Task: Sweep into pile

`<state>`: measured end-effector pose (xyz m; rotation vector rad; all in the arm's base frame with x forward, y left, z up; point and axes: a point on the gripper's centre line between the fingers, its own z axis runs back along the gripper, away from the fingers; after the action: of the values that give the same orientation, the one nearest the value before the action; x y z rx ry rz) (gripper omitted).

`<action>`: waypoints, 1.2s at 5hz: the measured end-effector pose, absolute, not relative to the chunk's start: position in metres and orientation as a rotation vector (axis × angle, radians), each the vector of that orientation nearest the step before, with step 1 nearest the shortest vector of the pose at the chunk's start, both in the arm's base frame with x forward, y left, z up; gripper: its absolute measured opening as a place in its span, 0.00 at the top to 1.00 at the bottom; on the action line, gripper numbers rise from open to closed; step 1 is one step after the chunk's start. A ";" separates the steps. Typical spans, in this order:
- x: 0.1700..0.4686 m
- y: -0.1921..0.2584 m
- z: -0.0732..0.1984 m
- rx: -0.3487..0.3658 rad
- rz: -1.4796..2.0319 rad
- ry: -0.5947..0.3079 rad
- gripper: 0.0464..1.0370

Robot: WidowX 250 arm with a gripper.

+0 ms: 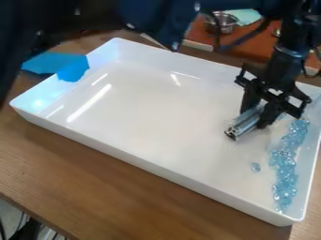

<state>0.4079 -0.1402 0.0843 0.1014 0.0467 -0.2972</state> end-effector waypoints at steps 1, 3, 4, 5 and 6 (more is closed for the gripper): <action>0.413 -0.143 0.084 0.100 -0.351 0.018 0.67; 0.421 -0.147 0.081 0.085 -0.465 -0.061 0.67; 0.419 -0.143 0.081 0.048 -0.547 -0.094 0.67; 0.414 -0.142 0.079 0.039 -0.623 -0.090 0.67; 0.400 -0.138 0.080 0.034 -0.685 -0.085 0.67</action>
<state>0.3998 -0.1381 0.0797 0.0337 -0.0847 -0.6850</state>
